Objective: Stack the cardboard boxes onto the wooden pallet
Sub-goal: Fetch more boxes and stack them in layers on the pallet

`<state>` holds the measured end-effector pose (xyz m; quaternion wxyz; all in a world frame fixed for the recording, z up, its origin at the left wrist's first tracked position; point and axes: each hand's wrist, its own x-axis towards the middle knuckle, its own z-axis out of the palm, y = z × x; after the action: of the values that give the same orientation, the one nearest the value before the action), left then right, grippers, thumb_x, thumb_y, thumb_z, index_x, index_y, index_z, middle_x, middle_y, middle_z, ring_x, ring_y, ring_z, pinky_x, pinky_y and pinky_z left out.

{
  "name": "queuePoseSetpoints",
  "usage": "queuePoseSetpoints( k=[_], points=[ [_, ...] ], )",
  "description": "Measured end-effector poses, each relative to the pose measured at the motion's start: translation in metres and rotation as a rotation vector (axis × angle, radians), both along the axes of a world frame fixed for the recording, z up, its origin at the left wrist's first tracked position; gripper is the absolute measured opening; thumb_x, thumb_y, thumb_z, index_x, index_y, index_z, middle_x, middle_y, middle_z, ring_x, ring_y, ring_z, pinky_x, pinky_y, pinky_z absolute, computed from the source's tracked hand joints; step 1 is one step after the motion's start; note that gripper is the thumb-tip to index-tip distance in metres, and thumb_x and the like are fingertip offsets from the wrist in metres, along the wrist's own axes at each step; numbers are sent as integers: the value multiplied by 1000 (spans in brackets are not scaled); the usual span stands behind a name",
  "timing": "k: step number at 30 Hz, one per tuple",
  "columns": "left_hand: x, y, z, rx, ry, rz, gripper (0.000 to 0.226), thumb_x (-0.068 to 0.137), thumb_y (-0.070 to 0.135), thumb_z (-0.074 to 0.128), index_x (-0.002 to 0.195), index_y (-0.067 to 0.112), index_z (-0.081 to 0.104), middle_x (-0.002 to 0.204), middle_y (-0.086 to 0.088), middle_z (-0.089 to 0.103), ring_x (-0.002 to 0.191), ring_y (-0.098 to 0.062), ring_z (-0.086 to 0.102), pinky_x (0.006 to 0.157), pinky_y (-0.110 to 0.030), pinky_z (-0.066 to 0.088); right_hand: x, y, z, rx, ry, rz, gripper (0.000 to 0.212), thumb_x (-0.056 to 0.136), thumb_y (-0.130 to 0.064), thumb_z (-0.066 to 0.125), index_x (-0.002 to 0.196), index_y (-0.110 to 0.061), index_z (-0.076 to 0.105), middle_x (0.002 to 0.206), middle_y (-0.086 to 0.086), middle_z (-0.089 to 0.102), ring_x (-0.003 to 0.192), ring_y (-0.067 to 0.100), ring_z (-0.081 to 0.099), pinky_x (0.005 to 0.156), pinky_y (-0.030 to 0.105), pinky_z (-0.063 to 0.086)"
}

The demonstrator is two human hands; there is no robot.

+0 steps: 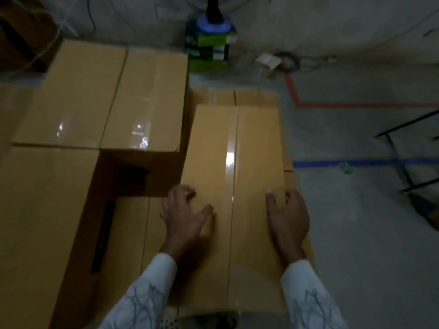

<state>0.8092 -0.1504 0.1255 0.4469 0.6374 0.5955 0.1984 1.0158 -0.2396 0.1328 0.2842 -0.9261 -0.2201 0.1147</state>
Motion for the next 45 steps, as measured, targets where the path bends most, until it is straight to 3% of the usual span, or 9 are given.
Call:
queuePoseSetpoints(
  k=[6,15,19,23,28,32,36,41,45],
  points=[
    [31,72,-58,-9,-9,20,50,82,32,80,121,33,49,127,11,40,123,-15,35,107,-52,38,50,86,-77,75,-2,157,61,92,-53,67,132,-9,60,130,9,64,118,30,59,86,30,38],
    [41,122,-99,-145,-150,105,59,78,22,79,127,33,47,137,2,46,131,-23,46,109,-49,43,76,135,-129,58,145,270,78,92,-57,66,154,-16,43,151,9,52,140,31,46,113,47,41],
    [24,123,-101,-174,-234,40,87,83,7,76,151,37,30,159,6,32,142,-14,35,108,-41,43,80,101,-146,47,325,480,86,92,-59,67,163,-27,28,166,1,34,150,25,36,117,57,39],
    [-15,65,-105,-124,-29,58,100,77,12,85,152,44,26,159,13,31,140,-15,38,98,-40,49,68,17,-134,15,317,580,87,87,-63,69,160,-37,31,171,-9,20,156,15,21,120,57,35],
    [-49,-11,-114,-327,117,40,107,65,15,94,150,41,34,135,20,44,118,-11,51,85,-37,57,40,-72,-125,-73,469,522,112,68,-58,87,158,-53,20,159,-28,24,141,10,43,106,49,51],
    [-48,-21,-121,-207,202,169,79,79,6,83,147,27,49,122,11,58,91,-2,64,82,-36,59,26,-73,-134,-45,426,488,88,85,-36,82,153,-57,29,146,-40,38,110,-8,62,86,41,62],
    [-47,-16,-122,-165,147,215,59,81,3,80,133,22,63,107,8,69,87,-1,67,81,-34,61,25,-58,-139,75,386,397,78,86,-1,79,149,-40,52,143,-18,60,87,2,72,77,13,56],
    [-42,-9,-122,-116,86,290,46,85,5,78,127,19,67,102,9,70,90,4,65,82,-28,58,21,-43,-145,184,447,306,66,90,4,73,142,-35,62,136,-7,68,88,5,74,75,9,54],
    [-33,6,-127,-48,55,296,43,89,2,71,129,18,66,108,8,69,87,12,64,75,-10,51,25,-22,-147,207,393,303,53,91,5,72,132,-28,69,144,-2,62,101,-19,61,80,1,48]
  ],
)
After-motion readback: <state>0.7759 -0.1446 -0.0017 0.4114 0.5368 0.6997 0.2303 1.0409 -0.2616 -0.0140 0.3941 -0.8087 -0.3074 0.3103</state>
